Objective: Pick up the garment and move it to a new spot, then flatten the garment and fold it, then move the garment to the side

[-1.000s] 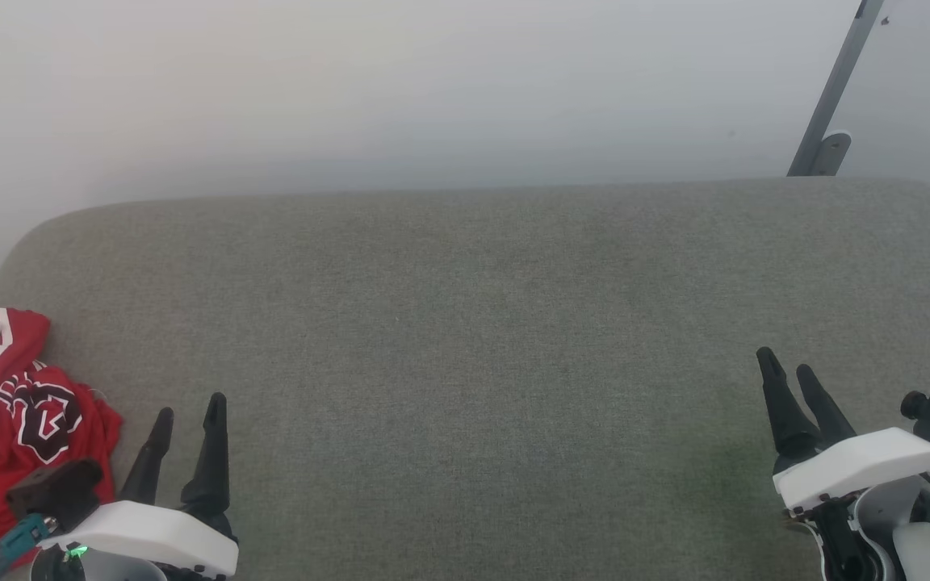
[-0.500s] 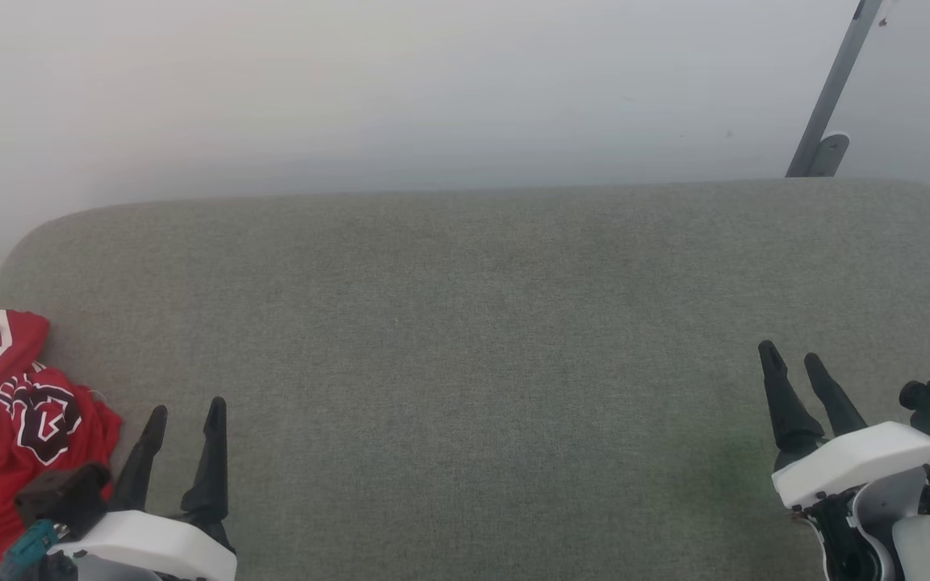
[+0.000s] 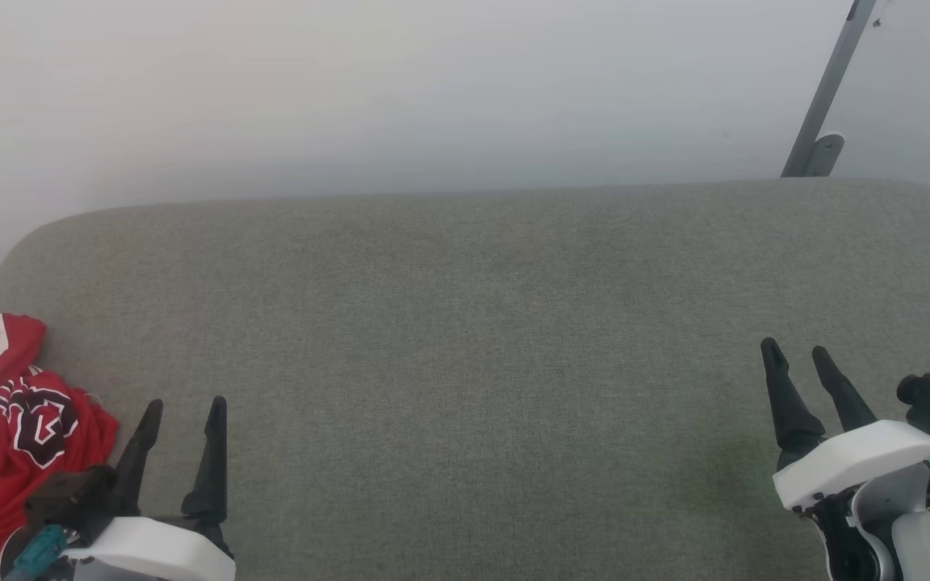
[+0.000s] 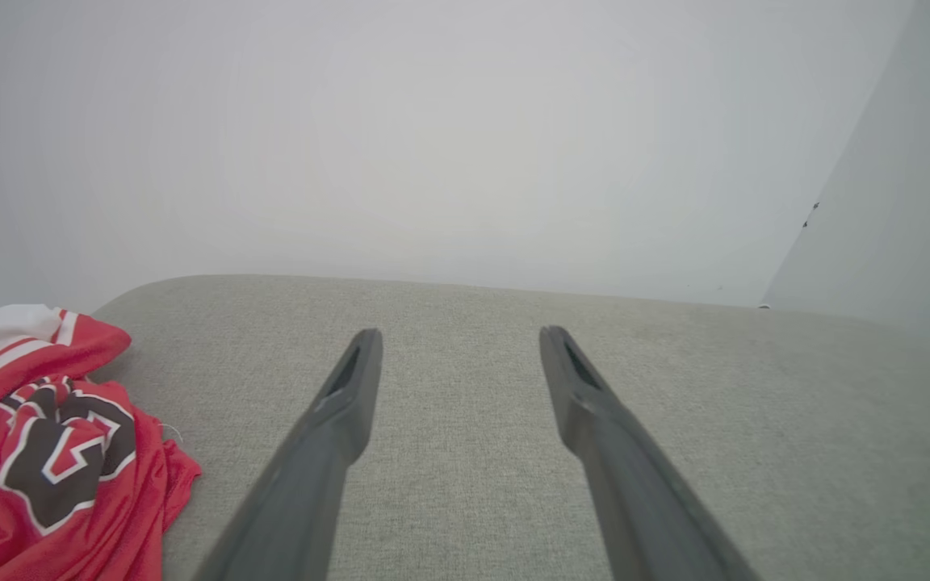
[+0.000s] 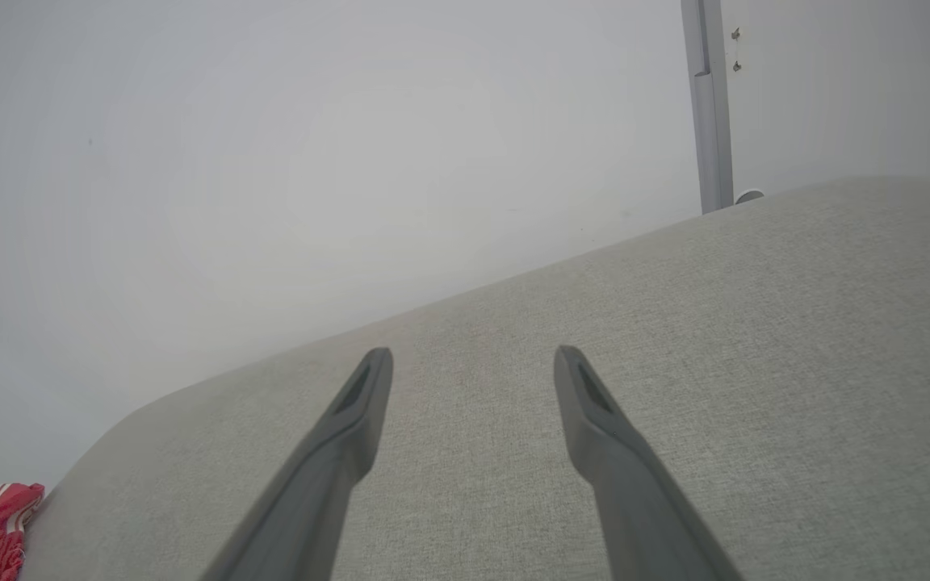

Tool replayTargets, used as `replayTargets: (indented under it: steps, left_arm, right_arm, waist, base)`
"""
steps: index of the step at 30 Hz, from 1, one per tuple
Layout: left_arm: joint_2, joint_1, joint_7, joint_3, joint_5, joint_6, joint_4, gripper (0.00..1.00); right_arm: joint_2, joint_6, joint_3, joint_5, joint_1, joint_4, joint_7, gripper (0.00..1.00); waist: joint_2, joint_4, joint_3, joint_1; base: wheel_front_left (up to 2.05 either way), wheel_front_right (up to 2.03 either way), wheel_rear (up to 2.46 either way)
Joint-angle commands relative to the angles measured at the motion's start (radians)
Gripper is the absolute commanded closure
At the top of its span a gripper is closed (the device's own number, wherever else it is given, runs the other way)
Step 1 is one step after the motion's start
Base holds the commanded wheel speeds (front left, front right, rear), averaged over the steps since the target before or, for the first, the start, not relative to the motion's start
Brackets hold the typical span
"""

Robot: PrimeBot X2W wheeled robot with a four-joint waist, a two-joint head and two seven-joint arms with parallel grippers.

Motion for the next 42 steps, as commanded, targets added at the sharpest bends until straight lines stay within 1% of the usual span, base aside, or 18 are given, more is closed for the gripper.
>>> replayTargets:
  steps: [1, 27, 42]
  left_arm:
    - [0.008, 0.011, -0.008, 0.003, 0.026, -0.004, -0.01, 0.0]
    - [0.018, 0.041, -0.058, 0.016, 0.168, -0.017, -0.019, 0.0]
    - [0.012, 0.037, -0.056, 0.029, 0.135, -0.03, -0.006, 0.0]
  right_arm:
    - [-0.005, 0.003, 0.0, -0.019, -0.012, -0.009, -0.007, 0.0]
    - [-0.024, 0.003, 0.001, -0.176, 0.028, -0.025, -0.038, 0.0]
    - [-0.015, 0.002, -0.012, -0.177, 0.048, -0.036, -0.041, 0.0]
  waist:
    - [0.0, 0.0, 0.0, 0.0]
    - [0.0, -0.006, -0.004, 0.0]
    - [0.0, -0.004, -0.003, 0.0]
  base:
    - [0.0, 0.0, 0.0]
    - [0.0, 0.0, 0.0]
    - [0.0, 0.0, 0.0]
